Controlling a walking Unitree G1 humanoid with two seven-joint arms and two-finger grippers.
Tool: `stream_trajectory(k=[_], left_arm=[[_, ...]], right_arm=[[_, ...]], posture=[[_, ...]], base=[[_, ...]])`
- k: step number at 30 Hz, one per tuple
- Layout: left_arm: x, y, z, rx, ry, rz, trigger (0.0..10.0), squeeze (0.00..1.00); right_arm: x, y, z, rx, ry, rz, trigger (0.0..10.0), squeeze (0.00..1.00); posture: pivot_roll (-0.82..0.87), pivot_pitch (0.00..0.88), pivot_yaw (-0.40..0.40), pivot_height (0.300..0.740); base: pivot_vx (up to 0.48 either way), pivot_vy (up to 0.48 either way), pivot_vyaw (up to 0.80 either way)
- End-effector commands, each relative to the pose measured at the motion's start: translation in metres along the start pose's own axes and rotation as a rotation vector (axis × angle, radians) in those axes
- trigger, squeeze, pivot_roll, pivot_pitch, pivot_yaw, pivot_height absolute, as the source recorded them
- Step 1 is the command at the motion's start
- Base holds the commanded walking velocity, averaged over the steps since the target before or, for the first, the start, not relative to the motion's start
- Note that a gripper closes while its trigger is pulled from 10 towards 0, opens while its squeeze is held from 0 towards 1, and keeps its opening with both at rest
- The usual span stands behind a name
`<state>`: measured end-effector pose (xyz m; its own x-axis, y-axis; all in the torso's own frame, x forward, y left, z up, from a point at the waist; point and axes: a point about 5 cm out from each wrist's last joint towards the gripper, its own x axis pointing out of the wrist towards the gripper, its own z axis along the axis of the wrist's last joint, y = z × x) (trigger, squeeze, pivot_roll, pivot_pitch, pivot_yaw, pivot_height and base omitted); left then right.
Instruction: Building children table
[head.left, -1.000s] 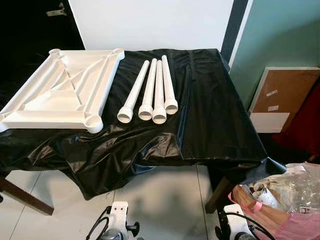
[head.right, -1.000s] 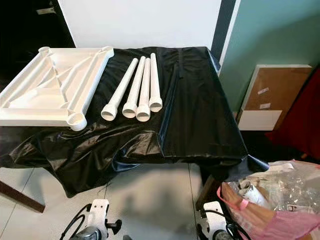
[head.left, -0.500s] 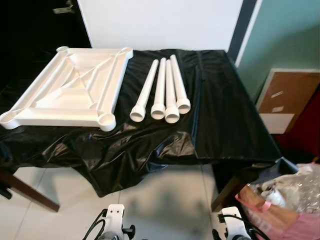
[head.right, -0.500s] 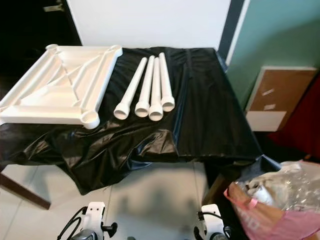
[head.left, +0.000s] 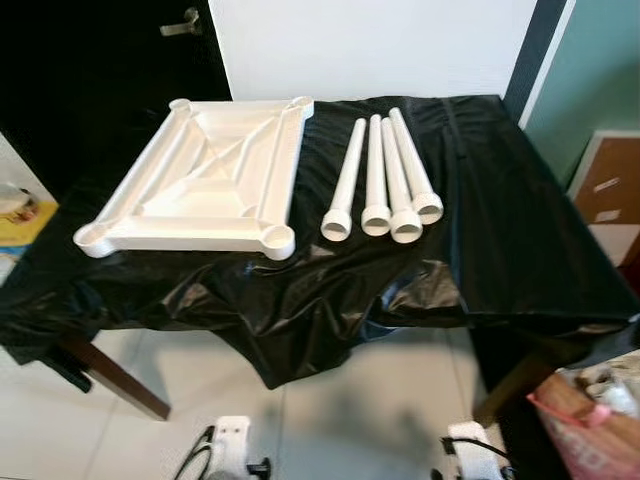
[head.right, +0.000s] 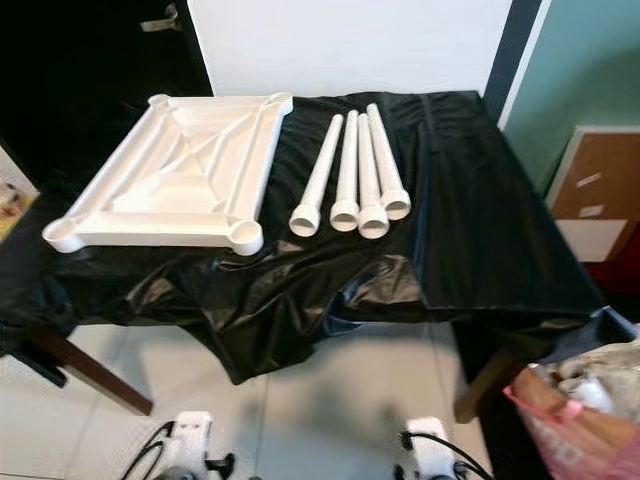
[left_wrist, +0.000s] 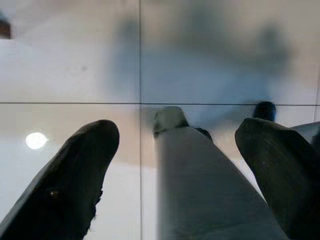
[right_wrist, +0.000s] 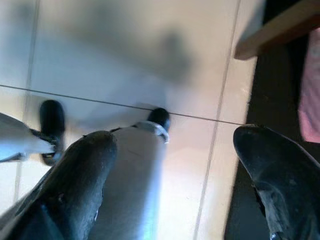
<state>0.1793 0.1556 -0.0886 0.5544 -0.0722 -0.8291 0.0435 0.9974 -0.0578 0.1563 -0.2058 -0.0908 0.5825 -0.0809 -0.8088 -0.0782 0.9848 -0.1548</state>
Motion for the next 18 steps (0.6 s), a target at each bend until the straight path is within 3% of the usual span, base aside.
stream_trajectory(k=[1,13,18], left_arm=[[-0.0016,0.008,-0.0053,0.01,0.023,0.023,10.0,0.0],[-0.0011,0.0081,-0.0026,0.01,0.017,0.024,10.0,0.0],[-0.0011,0.0085,-0.0015,0.016,0.011,0.026,10.0,0.0]], right_arm=[[0.0001,0.0061,-0.0013,0.009,0.01,0.013,10.0,0.0],[0.0012,0.0109,0.0015,0.009,0.01,0.017,10.0,0.0],[0.0013,0.011,0.0015,0.008,0.013,0.017,10.0,0.0]], posture=[[-0.02,0.0,0.031,0.74],[-0.02,0.0,0.029,0.74],[-0.02,0.0,0.027,0.74]], base=[[0.0,0.319,0.0],[0.0,0.321,0.0],[0.0,0.0,0.0]])
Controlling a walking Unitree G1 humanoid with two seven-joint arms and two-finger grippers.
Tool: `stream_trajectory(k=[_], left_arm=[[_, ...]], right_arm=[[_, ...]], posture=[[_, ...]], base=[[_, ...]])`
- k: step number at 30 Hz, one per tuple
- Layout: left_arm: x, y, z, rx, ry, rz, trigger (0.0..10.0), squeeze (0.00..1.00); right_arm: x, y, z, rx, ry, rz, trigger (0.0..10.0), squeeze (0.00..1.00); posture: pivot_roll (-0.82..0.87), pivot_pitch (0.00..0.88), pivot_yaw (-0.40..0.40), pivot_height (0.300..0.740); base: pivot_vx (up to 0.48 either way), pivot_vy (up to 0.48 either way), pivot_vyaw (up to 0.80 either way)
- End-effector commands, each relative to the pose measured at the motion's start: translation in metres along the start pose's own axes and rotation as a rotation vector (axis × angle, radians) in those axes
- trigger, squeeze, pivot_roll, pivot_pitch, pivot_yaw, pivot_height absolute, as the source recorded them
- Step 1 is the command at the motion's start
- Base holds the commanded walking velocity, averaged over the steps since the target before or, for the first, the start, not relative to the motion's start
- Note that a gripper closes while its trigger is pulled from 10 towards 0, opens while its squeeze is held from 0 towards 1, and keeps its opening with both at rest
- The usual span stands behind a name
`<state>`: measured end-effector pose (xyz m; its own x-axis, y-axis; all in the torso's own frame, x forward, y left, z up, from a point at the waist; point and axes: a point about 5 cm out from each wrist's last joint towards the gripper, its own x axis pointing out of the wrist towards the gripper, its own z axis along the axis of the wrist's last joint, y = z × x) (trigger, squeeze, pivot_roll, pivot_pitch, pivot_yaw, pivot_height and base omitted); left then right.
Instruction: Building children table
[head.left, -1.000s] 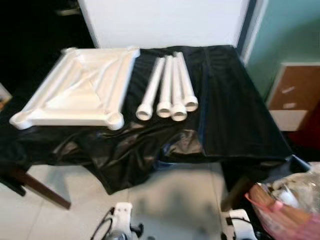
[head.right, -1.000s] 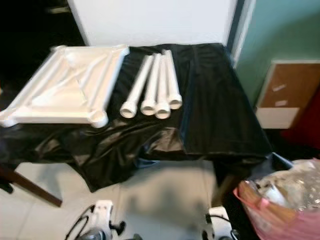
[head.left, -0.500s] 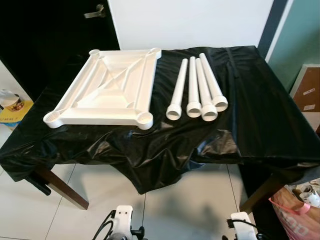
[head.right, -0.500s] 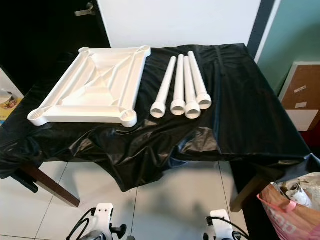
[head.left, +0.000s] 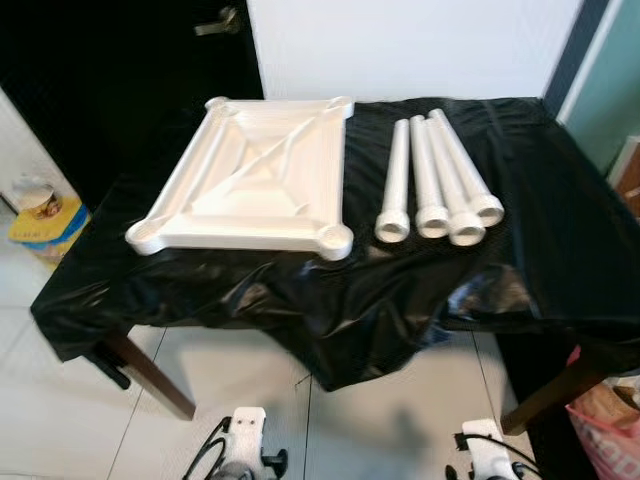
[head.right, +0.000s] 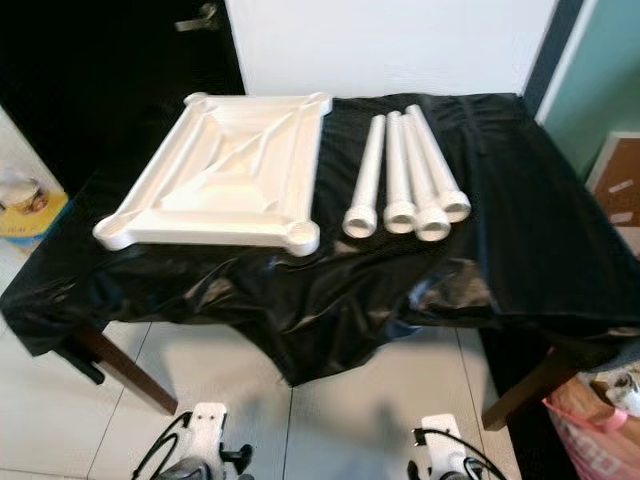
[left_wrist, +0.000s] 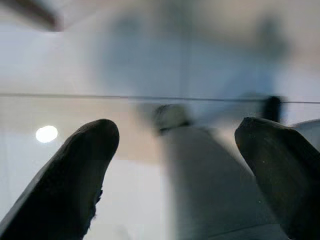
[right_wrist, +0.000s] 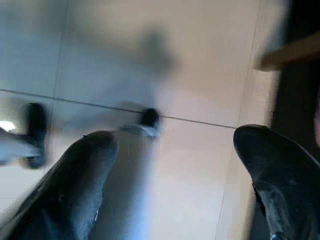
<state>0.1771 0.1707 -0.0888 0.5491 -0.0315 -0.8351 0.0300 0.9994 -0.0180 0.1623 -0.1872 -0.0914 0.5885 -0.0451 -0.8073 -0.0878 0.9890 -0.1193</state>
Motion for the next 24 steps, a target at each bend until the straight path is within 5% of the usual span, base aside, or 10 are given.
stream_trajectory(k=[1,24], left_arm=[[0.001,-0.006,0.001,0.018,0.002,-0.013,10.0,0.0],[-0.002,0.0,-0.008,0.105,-0.007,-0.021,10.0,0.0]], right_arm=[[-0.002,-0.008,-0.007,-0.007,0.028,-0.018,10.0,0.0],[-0.007,-0.02,-0.019,-0.017,0.038,-0.042,10.0,0.0]], posture=[[-0.02,0.0,0.025,0.74],[-0.01,0.0,0.016,0.74]], base=[[0.0,0.0,0.0],[0.0,0.0,0.0]])
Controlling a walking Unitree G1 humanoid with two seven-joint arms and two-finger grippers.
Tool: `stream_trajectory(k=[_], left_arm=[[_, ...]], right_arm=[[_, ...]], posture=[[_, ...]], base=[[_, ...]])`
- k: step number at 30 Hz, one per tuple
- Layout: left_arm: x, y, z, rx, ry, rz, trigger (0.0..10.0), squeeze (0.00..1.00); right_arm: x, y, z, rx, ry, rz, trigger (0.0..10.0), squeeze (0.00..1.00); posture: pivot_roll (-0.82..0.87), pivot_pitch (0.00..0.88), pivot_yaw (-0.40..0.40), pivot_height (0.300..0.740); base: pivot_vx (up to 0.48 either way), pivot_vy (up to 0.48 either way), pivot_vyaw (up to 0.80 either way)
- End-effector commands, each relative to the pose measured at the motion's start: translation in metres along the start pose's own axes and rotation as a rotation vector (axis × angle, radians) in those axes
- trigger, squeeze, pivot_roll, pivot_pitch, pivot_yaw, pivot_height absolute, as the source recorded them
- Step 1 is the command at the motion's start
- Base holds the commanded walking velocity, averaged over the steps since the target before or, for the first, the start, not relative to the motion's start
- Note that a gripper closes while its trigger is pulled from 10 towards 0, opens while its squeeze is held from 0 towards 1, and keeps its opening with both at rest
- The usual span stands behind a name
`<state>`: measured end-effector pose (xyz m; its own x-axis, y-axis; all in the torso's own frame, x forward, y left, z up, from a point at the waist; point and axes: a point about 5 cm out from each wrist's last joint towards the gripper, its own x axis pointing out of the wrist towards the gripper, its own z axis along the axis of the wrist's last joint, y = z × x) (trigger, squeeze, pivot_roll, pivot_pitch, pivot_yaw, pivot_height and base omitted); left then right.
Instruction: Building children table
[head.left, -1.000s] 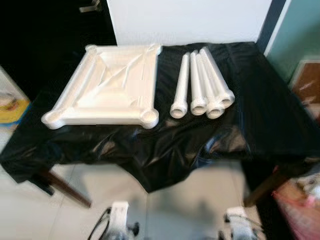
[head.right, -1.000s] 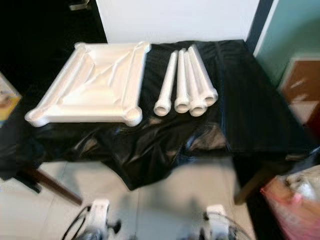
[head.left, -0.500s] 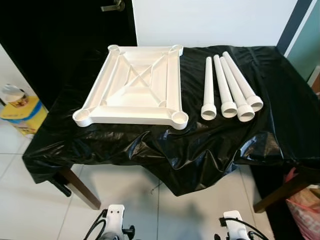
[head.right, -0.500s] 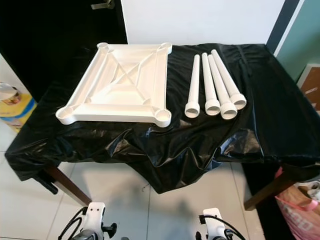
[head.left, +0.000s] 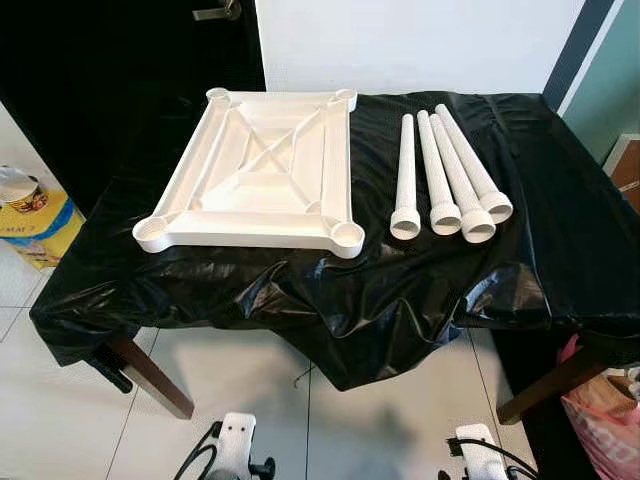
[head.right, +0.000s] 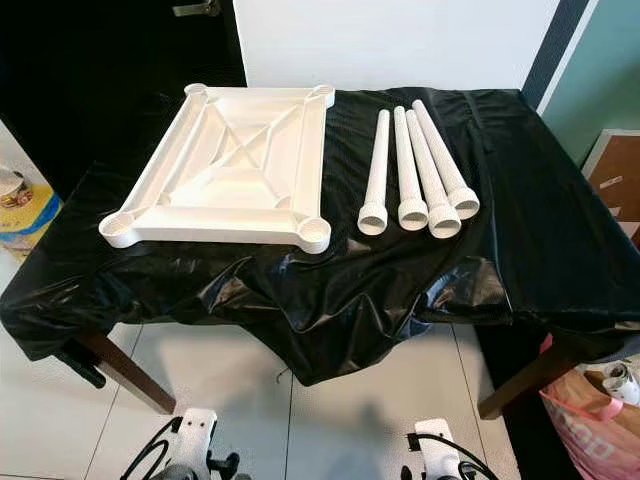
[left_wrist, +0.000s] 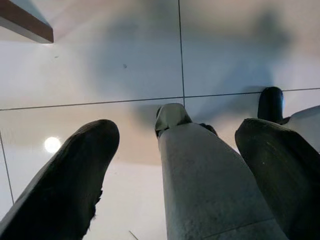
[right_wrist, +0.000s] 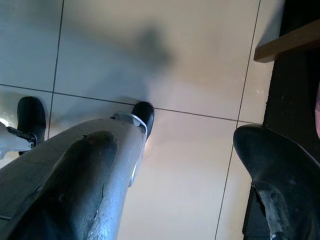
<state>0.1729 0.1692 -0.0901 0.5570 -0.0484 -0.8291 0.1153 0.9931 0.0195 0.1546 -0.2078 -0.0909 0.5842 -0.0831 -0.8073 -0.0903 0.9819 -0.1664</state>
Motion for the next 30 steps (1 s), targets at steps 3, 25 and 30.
stream_trajectory(k=[3,25,30], left_arm=[[-0.001,0.001,0.003,0.059,-0.044,-0.014,10.0,0.0],[-0.023,-0.026,0.073,0.217,-0.584,-0.403,10.0,1.0],[-0.035,-0.031,0.087,0.263,-0.661,-0.485,10.0,0.77]], right_arm=[[-0.002,-0.003,-0.003,0.033,-0.013,-0.028,10.0,0.0],[-0.009,0.008,0.09,-0.056,-0.572,0.151,10.0,1.0],[-0.016,0.008,0.099,-0.137,-0.647,0.251,10.0,1.0]], posture=[[-0.01,0.0,0.007,0.74],[0.0,0.0,-0.004,0.74],[-0.01,0.0,-0.001,0.74]], base=[[0.0,0.0,0.0],[0.0,0.0,0.0],[0.0,0.0,0.0]])
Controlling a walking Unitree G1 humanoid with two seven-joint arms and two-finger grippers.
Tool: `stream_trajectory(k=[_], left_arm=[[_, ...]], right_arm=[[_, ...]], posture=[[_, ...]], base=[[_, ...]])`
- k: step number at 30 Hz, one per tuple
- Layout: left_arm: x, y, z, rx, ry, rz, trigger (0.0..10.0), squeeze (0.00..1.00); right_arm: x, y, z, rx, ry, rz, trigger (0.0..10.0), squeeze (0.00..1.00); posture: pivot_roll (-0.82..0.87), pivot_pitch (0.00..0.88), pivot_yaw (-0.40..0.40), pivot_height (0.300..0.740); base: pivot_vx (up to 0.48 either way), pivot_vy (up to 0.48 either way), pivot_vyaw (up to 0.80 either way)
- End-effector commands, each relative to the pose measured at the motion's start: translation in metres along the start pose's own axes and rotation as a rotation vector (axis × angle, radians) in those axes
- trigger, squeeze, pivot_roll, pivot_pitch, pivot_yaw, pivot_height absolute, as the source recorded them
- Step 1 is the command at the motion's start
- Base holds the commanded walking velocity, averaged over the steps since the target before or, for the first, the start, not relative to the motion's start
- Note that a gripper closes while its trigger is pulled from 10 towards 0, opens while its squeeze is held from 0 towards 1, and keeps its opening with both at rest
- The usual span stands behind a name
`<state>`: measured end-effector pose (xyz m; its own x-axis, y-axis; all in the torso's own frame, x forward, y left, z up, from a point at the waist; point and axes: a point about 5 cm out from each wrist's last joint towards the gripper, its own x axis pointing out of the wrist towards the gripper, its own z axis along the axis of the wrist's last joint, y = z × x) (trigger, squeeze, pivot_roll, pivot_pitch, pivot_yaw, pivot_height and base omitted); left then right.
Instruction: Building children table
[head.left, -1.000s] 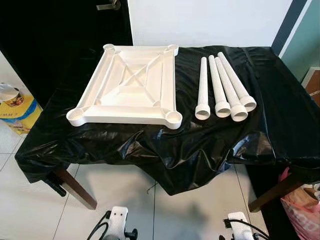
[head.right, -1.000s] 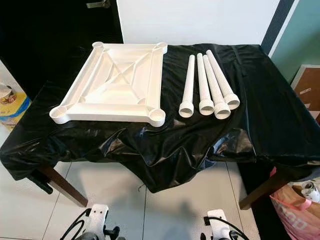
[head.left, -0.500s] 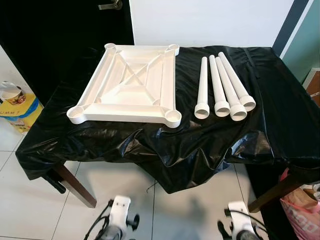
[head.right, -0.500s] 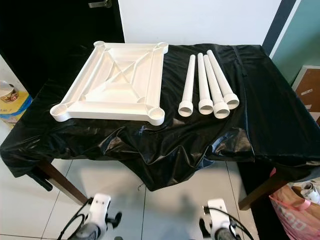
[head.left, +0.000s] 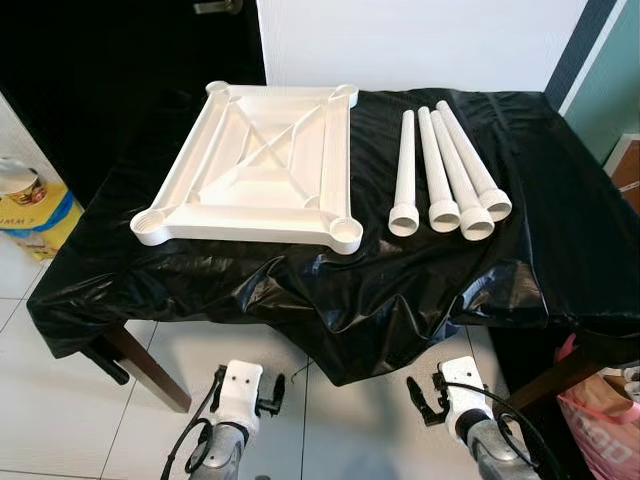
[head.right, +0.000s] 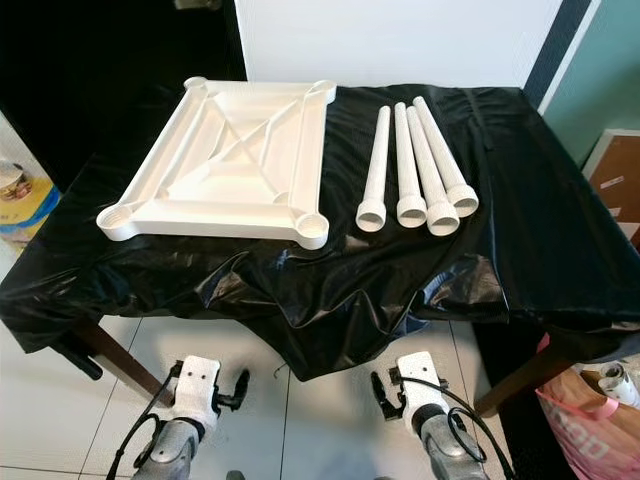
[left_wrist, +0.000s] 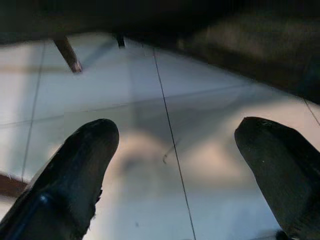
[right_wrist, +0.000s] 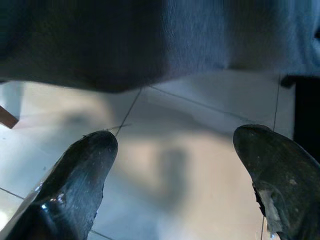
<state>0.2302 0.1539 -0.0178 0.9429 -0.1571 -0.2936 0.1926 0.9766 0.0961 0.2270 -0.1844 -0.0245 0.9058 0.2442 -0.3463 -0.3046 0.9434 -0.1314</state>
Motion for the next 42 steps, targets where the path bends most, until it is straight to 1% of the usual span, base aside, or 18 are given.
stream_trajectory(k=[1,2,3,6,7,8,9,10,13,14,15,18,23,26,31,34,39,42], left_arm=[[-0.006,-0.024,0.005,-0.01,-0.018,-0.481,10.0,0.77],[-0.007,-0.026,0.012,-0.01,-0.038,-0.521,10.0,0.0],[-0.007,-0.026,0.012,-0.01,-0.038,-0.521,10.0,0.0],[-0.012,-0.031,0.038,0.059,-0.103,-0.655,10.0,0.0],[-0.012,-0.031,0.038,0.059,-0.103,-0.655,10.0,0.0],[-0.016,-0.033,0.047,0.078,-0.114,-0.705,10.0,0.0],[-0.016,-0.033,0.047,0.078,-0.114,-0.705,10.0,0.0],[-0.02,-0.034,0.058,0.095,-0.127,-0.745,10.0,0.0],[-0.023,-0.035,0.065,0.105,-0.133,-0.772,10.0,0.0],[-0.026,-0.035,0.074,0.11,-0.145,-0.802,10.0,0.0],[-0.026,-0.035,0.074,0.11,-0.145,-0.802,10.0,0.0],[-0.033,-0.033,0.108,0.103,-0.206,-0.861,10.0,0.0],[-0.032,-0.028,0.128,0.104,-0.254,-0.873,10.0,0.0],[-0.023,-0.017,0.145,0.074,-0.303,-0.763,10.0,0.0],[-0.018,-0.01,0.157,0.032,-0.319,-0.699,10.0,0.0],[-0.004,0.002,0.17,-0.033,-0.334,-0.533,10.0,0.0],[0.006,0.008,0.173,-0.059,-0.321,-0.415,10.0,0.0],[0.018,0.016,0.178,-0.098,-0.334,-0.277,10.0,0.0]], right_arm=[[-0.002,0.003,0.001,-0.013,-0.016,0.059,10.0,1.0],[-0.003,0.004,0.004,-0.024,-0.035,0.092,10.0,1.0],[-0.003,0.004,0.004,-0.024,-0.035,0.092,10.0,1.0],[-0.003,0.002,0.021,-0.02,-0.103,0.209,10.0,1.0],[-0.003,0.002,0.021,-0.02,-0.103,0.209,10.0,1.0],[-0.004,0.001,0.03,-0.025,-0.139,0.258,10.0,1.0],[-0.004,0.001,0.03,-0.025,-0.139,0.258,10.0,1.0],[-0.005,0.001,0.041,-0.03,-0.174,0.31,10.0,0.95],[-0.007,0.002,0.049,-0.033,-0.197,0.346,10.0,0.95],[-0.007,0.002,0.058,-0.043,-0.222,0.383,10.0,0.0],[-0.007,0.002,0.058,-0.043,-0.222,0.383,10.0,0.0],[-0.008,-0.002,0.091,-0.049,-0.306,0.447,10.0,0.0],[-0.006,-0.007,0.111,-0.006,-0.35,0.442,10.0,0.0],[-0.001,-0.011,0.13,0.04,-0.41,0.367,10.0,0.0],[0.002,-0.011,0.142,0.092,-0.448,0.308,10.0,0.0],[0.009,-0.012,0.151,0.162,-0.485,0.159,10.0,0.0],[0.014,-0.012,0.159,0.221,-0.519,0.041,10.0,0.0],[0.021,-0.012,0.166,0.285,-0.534,-0.055,10.0,0.0]], posture=[[-0.01,0.0,-0.001,0.74],[-0.01,0.0,0.001,0.74],[-0.01,0.0,0.001,0.74],[-0.01,0.0,0.006,0.74],[-0.01,0.0,0.006,0.74],[-0.01,0.0,0.01,0.74],[-0.01,0.0,0.01,0.74],[-0.01,0.0,0.013,0.74],[-0.01,0.0,0.013,0.74],[-0.01,0.0,0.017,0.74],[-0.01,0.0,0.017,0.74],[-0.01,0.0,0.022,0.74],[-0.01,0.0,0.023,0.74],[-0.01,0.0,0.026,0.74],[-0.01,0.0,0.029,0.74],[-0.01,0.0,0.035,0.74],[-0.01,0.0,0.039,0.74],[-0.01,0.0,0.04,0.74]], base=[[0.0,0.0,0.0],[0.0,0.0,0.0],[0.0,0.0,0.0],[0.0,0.0,0.0],[0.0,0.0,0.0],[0.0,0.0,0.0],[0.0,0.0,0.0],[0.0,0.0,0.0],[0.0,0.0,0.0],[0.0,0.0,0.0],[0.0,0.0,0.0],[0.0,0.0,0.0],[0.0,0.0,0.0],[0.0,0.0,0.0],[0.0,0.0,0.0],[0.0,0.0,0.0],[0.0,0.0,0.0],[0.0,0.0,0.0]])
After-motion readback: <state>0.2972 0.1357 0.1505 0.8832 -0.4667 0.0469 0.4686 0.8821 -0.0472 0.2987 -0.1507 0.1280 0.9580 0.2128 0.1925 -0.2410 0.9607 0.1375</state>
